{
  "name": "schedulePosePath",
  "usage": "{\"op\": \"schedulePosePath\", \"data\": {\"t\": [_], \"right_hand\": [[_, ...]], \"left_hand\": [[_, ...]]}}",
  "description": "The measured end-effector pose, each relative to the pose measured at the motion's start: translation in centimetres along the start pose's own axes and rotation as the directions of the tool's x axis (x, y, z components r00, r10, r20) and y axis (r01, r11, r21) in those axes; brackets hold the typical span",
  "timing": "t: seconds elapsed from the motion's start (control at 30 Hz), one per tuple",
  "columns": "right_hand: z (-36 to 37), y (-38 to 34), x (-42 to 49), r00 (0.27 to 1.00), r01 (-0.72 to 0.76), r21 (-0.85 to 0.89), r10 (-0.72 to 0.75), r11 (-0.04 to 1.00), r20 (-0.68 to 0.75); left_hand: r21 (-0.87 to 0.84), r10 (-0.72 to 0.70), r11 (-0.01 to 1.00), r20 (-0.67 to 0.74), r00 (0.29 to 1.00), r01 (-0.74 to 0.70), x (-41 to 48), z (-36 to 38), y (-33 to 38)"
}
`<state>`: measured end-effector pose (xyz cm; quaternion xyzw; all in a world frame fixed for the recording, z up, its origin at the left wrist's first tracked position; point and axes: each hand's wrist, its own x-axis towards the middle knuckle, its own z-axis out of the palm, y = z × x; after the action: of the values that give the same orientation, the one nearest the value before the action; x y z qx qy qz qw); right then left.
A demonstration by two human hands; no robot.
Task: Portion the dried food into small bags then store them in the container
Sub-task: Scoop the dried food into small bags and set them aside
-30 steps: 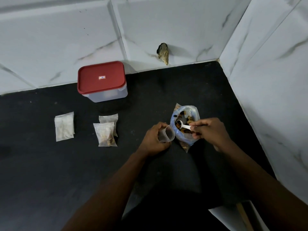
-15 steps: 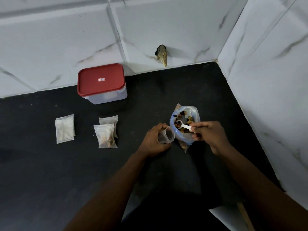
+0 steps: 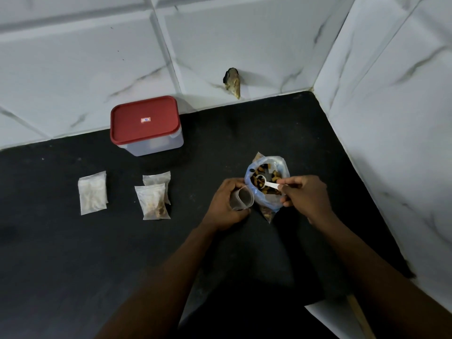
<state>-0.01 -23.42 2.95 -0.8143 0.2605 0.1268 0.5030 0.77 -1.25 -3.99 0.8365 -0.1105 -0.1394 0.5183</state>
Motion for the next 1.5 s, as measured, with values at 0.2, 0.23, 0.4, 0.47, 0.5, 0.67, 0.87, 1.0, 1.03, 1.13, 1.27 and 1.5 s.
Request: {"op": "schedulePosePath", "data": {"t": [0.2,0.23,0.4,0.47,0.5,0.67,0.87,1.0,1.03,1.13,1.27,1.5], "right_hand": [[0.6,-0.2,0.5,1.000,-0.015,0.029,0.015,0.999,0.011],[0.6,-0.2,0.6,0.999,-0.041,0.061,0.040,0.997,0.027],[-0.3,0.1,0.9,0.985,-0.152,0.123,0.141,0.981,0.096],[-0.6,0.2,0.9,0.982,-0.169,0.149,0.154,0.974,0.107],[-0.6,0.2,0.9,0.983,-0.167,0.156,0.152,0.973,0.105],[0.6,0.1,0.8,0.990,-0.126,0.152,0.114,0.980,0.088],[-1.0,0.4,0.8,0.972,-0.209,0.258,0.172,0.943,0.159],[-1.7,1.2,0.9,0.955,-0.266,0.345,0.197,0.900,0.223],[-1.8,1.3,0.9,0.951,-0.277,0.360,0.201,0.891,0.236],[-1.9,1.6,0.9,0.946,-0.290,0.401,0.199,0.869,0.254],[-2.1,1.8,0.8,0.954,-0.256,0.466,0.145,0.847,0.261],[-2.7,0.6,-0.2,0.961,-0.180,0.512,0.040,0.840,0.272]], "left_hand": [[-0.083,-0.070,0.994,0.026,0.997,0.072,0.0,-0.1,0.1],[-0.083,-0.085,0.993,0.032,0.996,0.087,0.1,-0.1,0.0],[-0.082,-0.095,0.992,0.038,0.995,0.098,0.2,-0.2,0.1],[-0.084,-0.107,0.990,0.045,0.993,0.110,0.2,-0.3,0.1],[-0.085,-0.113,0.989,0.049,0.992,0.117,0.2,-0.3,0.0],[-0.077,-0.138,0.986,0.094,0.986,0.146,0.3,-0.3,-0.2],[-0.078,-0.127,0.988,0.085,0.988,0.134,0.3,-0.5,0.1],[-0.112,-0.127,0.985,0.060,0.990,0.133,0.2,-0.3,0.1],[-0.131,-0.122,0.983,0.049,0.991,0.127,0.1,-0.3,0.2],[-0.160,-0.092,0.983,0.003,0.996,0.092,-0.1,-0.2,0.3],[-0.182,-0.097,0.980,-0.057,0.994,0.085,-0.1,-0.4,0.6],[-0.211,-0.042,0.977,-0.109,0.993,0.018,0.1,-0.5,1.2]]}}
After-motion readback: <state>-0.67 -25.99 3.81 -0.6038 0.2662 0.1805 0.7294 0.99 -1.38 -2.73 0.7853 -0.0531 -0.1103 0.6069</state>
